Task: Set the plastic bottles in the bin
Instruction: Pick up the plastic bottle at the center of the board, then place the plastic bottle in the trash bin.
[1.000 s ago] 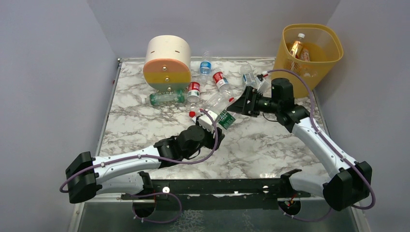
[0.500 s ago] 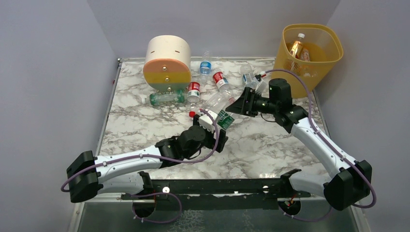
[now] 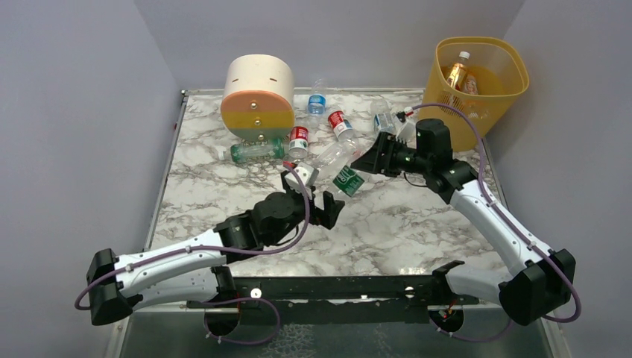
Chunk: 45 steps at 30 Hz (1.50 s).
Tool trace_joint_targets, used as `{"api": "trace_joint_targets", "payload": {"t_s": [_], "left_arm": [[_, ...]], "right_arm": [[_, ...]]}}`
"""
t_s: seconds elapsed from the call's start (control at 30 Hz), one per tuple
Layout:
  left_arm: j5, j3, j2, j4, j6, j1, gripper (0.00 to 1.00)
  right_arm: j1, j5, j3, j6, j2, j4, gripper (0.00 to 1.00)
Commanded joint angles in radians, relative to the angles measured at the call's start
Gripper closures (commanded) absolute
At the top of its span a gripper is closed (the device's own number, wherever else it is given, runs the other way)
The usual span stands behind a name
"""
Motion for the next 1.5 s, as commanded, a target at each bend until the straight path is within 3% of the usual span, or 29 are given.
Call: {"api": "trace_joint_targets", "payload": {"t_s": [0.0, 0.47, 0.8, 1.0, 1.2, 1.47], "left_arm": [[-0.035, 0.005, -0.096, -0.052, -0.050, 0.002, 0.01], [-0.032, -0.074, -0.262, -0.098, -0.094, 0.002, 0.01], [0.090, -0.112, -0.181, -0.009, -0.107, 0.002, 0.01], [0.107, -0.122, -0.143, 0.028, -0.116, 0.002, 0.01], [0.108, -0.111, -0.117, 0.027, -0.118, 0.002, 0.01], [0.123, -0.101, -0.073, 0.054, -0.113, 0.002, 0.01]], "right_arm": [[0.005, 0.060, 0.078, -0.041, 0.018, -0.030, 0.43], [0.005, 0.263, 0.399, -0.141, 0.177, -0.140, 0.42], [0.002, 0.636, 0.788, -0.318, 0.323, -0.213, 0.41], [-0.007, 0.903, 0.854, -0.423, 0.336, -0.089, 0.40], [-0.019, 1.144, 0.752, -0.565, 0.245, 0.197, 0.40], [-0.033, 1.330, 0.651, -0.784, 0.154, 0.527, 0.40]]}}
